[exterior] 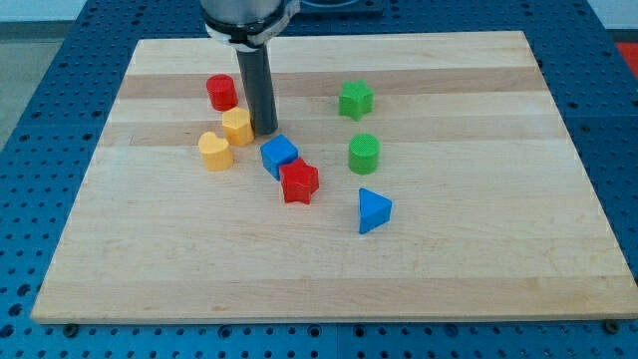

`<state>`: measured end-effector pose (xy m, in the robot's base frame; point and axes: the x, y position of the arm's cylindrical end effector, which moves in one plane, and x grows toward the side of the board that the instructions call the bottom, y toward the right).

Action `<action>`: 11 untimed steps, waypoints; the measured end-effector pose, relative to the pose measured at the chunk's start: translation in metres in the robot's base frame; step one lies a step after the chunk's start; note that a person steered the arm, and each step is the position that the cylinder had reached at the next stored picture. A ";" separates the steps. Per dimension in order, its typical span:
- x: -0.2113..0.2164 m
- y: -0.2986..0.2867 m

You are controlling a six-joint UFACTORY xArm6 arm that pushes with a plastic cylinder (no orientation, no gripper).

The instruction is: Move the yellow hexagon slightly left

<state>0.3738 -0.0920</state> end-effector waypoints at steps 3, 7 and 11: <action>-0.071 0.027; -0.036 -0.005; -0.021 -0.010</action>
<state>0.3528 -0.1022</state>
